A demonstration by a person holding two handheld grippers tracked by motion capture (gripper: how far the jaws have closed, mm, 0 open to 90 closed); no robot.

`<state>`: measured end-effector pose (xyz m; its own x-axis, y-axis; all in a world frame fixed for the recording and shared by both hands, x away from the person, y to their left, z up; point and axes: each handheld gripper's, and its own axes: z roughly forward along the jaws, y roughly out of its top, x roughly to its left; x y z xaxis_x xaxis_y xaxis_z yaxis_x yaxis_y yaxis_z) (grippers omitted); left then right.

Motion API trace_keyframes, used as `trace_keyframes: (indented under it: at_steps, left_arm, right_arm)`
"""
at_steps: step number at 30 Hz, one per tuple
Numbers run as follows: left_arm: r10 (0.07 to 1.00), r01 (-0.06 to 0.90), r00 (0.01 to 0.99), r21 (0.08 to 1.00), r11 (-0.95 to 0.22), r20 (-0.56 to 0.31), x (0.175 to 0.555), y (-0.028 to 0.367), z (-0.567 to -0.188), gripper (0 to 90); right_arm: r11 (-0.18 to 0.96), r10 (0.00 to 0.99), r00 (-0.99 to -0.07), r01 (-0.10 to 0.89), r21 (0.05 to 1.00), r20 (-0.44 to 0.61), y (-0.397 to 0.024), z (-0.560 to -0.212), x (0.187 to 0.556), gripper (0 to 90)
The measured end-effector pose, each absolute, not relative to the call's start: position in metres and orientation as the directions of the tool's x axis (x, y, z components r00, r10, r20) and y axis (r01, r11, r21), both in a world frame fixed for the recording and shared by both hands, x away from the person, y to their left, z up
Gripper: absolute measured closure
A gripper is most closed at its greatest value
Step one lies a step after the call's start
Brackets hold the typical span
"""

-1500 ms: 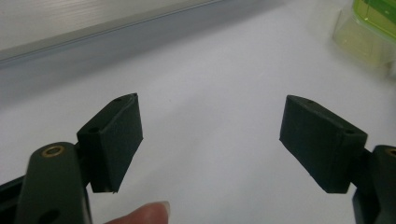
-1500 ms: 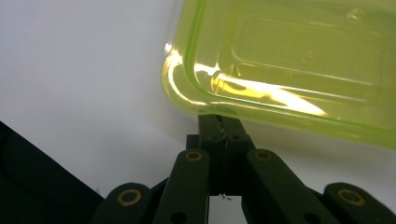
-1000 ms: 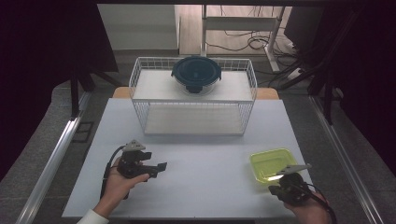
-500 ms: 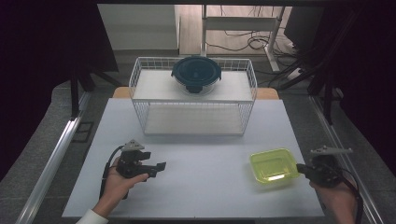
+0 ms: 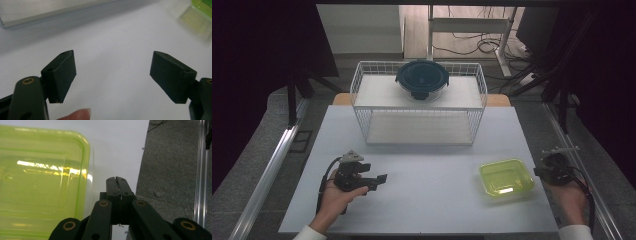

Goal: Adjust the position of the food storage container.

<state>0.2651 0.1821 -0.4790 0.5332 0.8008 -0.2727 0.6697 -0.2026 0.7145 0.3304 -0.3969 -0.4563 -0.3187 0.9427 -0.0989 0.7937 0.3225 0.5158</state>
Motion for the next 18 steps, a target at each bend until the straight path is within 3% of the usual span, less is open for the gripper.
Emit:
trace_keyframes:
  at_steps: [18]
  left_arm:
    - [0.797,0.672,0.544,0.706,-0.225,-0.264,0.264,0.179,-0.481,20.1]
  right_arm:
    - [0.374,0.921,-0.38,0.811,0.45,-0.082,-0.377,-0.468,0.324,88.4]
